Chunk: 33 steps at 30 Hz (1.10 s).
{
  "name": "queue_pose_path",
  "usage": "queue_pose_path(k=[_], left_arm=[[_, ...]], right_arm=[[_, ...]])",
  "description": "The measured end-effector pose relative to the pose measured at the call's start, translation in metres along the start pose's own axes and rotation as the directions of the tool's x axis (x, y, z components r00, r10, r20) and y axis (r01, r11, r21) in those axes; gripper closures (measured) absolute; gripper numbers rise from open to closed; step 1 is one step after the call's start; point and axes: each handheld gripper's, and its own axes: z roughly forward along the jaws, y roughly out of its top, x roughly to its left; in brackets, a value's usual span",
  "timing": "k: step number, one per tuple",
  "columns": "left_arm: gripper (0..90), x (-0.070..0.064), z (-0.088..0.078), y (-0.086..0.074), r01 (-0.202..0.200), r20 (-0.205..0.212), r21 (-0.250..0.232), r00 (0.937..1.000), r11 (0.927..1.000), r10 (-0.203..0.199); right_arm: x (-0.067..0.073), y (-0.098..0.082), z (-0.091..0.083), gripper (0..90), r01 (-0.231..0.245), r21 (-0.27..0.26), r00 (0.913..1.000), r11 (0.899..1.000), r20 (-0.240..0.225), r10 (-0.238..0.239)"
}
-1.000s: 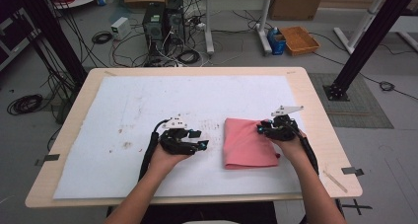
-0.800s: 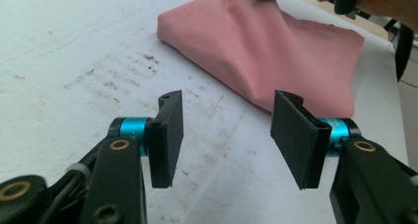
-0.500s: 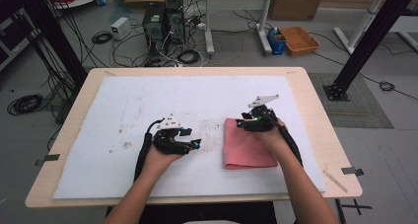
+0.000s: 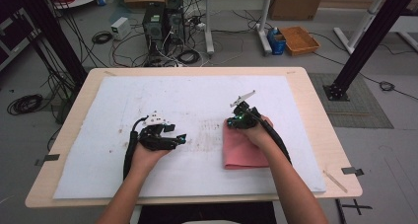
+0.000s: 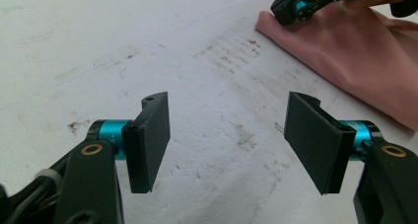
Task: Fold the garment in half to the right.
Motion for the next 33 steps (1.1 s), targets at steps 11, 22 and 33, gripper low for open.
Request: queue_pose_path(k=[11,22,33], left_arm=[[34.3,0.001,-0.001,0.000,0.007,-0.005,-0.002,1.0000,1.0000,-0.007],[34.3,-0.001,-0.001,0.000,0.003,0.000,-0.004,1.0000,1.0000,-0.003],[34.3,0.000,0.000,-0.001,0.007,-0.005,0.012,1.0000,0.9999,-0.007]], right_arm=[[0.009,0.006,0.007,72.7,0.029,0.005,0.9989,1.000,0.037,-0.030],[-0.027,-0.060,-0.048,71.3,-0.098,-0.131,0.9880,0.987,0.106,0.113],[-0.022,-0.102,-0.085,61.4,-0.106,-0.229,0.9836,0.968,0.119,0.136]])
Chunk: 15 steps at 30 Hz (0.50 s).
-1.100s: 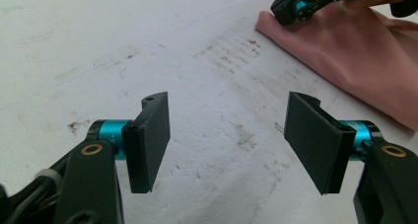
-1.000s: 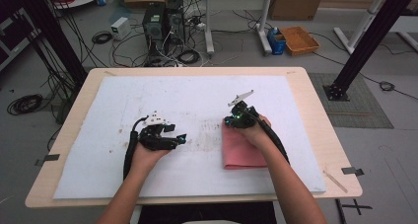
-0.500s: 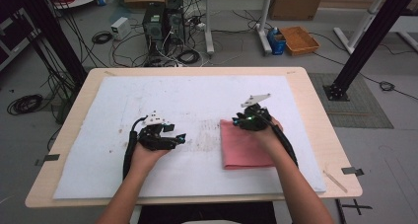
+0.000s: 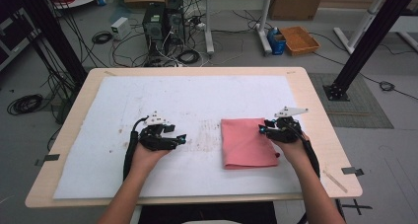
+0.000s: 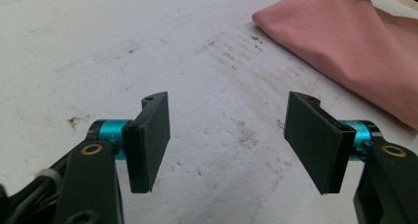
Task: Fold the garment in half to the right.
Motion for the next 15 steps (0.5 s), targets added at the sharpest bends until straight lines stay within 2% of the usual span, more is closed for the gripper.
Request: queue_pose_path(k=[4,7,9,11,15], left_arm=[[34.3,-0.001,-0.002,0.000,-0.005,0.003,-0.013,1.0000,0.9999,0.005],[32.8,-0.002,-0.004,-0.002,-0.016,0.014,-0.040,0.9998,0.9991,0.017],[31.8,-0.004,-0.007,-0.004,-0.033,0.017,-0.055,0.9993,0.9979,0.034],[30.7,-0.004,-0.008,-0.006,-0.034,0.017,-0.058,0.9992,0.9977,0.035],[30.7,-0.005,-0.010,-0.009,-0.034,0.022,-0.057,0.9991,0.9978,0.036]], right_arm=[[0.014,-0.017,-0.022,60.0,0.031,0.013,0.9993,0.999,-0.019,-0.031],[0.019,-0.032,-0.032,61.5,0.021,0.030,0.9989,0.999,-0.043,-0.020],[0.022,-0.045,-0.036,73.2,0.026,0.042,0.9983,0.999,-0.053,-0.023],[0.020,-0.054,-0.036,85.1,0.005,0.033,0.9973,0.999,-0.073,-0.003],[0.017,-0.057,-0.040,89.9,-0.035,0.002,0.9962,0.999,-0.079,0.035]])
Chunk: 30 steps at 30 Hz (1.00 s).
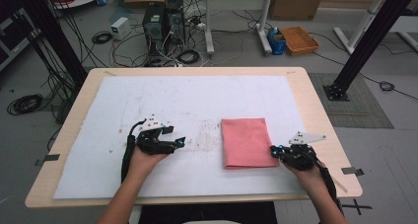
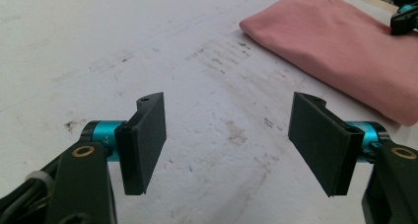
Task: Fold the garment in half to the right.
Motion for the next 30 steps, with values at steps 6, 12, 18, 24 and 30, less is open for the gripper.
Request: queue_pose_path(k=[6,12,18,24,30], left_arm=[[30.7,-0.001,-0.001,-0.001,0.002,0.006,0.002,1.0000,1.0000,-0.002],[30.6,-0.004,-0.003,-0.001,-0.010,0.015,-0.003,0.9998,0.9999,0.010],[30.0,-0.004,-0.005,-0.003,-0.012,0.002,-0.004,0.9999,0.9999,0.012],[28.4,-0.003,-0.007,-0.005,-0.016,0.001,-0.002,0.9999,0.9999,0.016],[25.7,-0.001,-0.014,-0.006,-0.024,-0.005,-0.013,0.9997,0.9996,0.024]], right_arm=[[-0.001,0.000,-0.006,89.9,-0.006,-0.006,0.9999,1.000,0.012,0.006],[-0.005,-0.010,-0.001,89.9,-0.027,0.011,0.9992,1.000,0.029,0.027],[-0.005,-0.015,0.001,88.3,-0.040,0.008,0.9986,0.999,0.034,0.040],[-0.006,-0.012,-0.003,66.1,-0.062,-0.008,0.9959,0.998,0.065,0.063],[-0.002,0.005,-0.012,43.8,-0.015,-0.066,0.9959,0.998,0.088,0.021]])
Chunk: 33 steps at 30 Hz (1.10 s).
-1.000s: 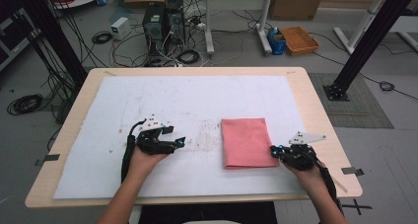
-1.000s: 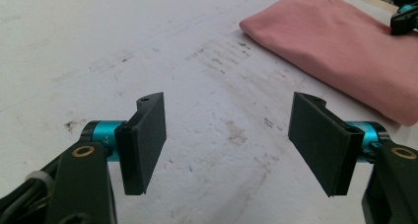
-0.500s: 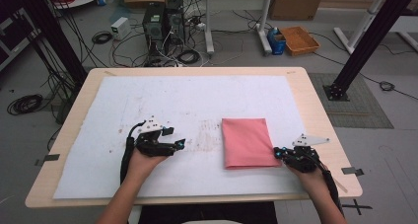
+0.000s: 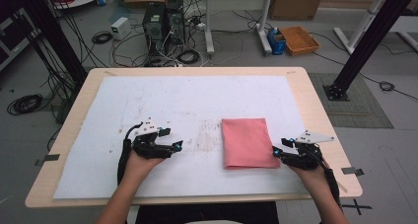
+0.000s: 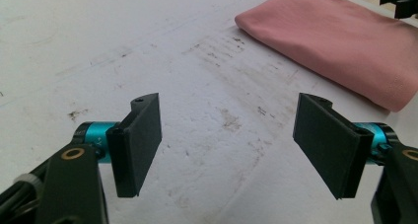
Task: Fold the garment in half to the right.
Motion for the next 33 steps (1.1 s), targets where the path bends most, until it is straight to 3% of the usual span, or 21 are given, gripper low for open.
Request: queue_pose_path(k=[9,16,19,21,24,27,33], left_arm=[[24.7,0.009,-0.019,-0.002,-0.004,0.006,-0.028,1.0000,0.9996,0.004],[23.1,0.016,-0.027,0.005,0.008,0.007,-0.064,0.9999,0.9979,-0.008],[22.2,0.017,-0.026,0.007,-0.002,0.016,-0.065,0.9999,0.9979,0.003],[21.0,0.015,-0.024,0.007,-0.010,0.024,-0.065,0.9996,0.9978,0.012],[19.5,0.013,-0.021,0.004,-0.028,0.039,-0.063,0.9987,0.9976,0.031],[18.9,0.012,-0.019,0.001,-0.046,0.044,-0.061,0.9979,0.9971,0.048],[18.2,0.016,-0.021,-0.004,-0.042,0.042,-0.079,0.9981,0.9960,0.046]], right_arm=[[0.007,0.037,0.003,36.1,0.039,-0.088,0.9992,0.995,0.006,-0.039],[0.006,0.064,0.015,30.9,0.013,-0.134,0.9998,0.991,-0.016,-0.015],[0.006,0.072,0.023,28.5,0.024,-0.139,0.9995,0.990,-0.018,-0.027],[0.007,0.073,0.028,27.3,0.019,-0.148,0.9993,0.989,-0.030,-0.023],[0.008,0.071,0.037,22.9,0.026,-0.109,0.9969,0.994,-0.071,-0.034],[0.006,0.068,0.038,21.8,0.023,-0.114,0.9963,0.993,-0.079,-0.032],[-0.003,0.064,0.042,21.7,0.013,-0.105,0.9978,0.994,-0.063,-0.020]])
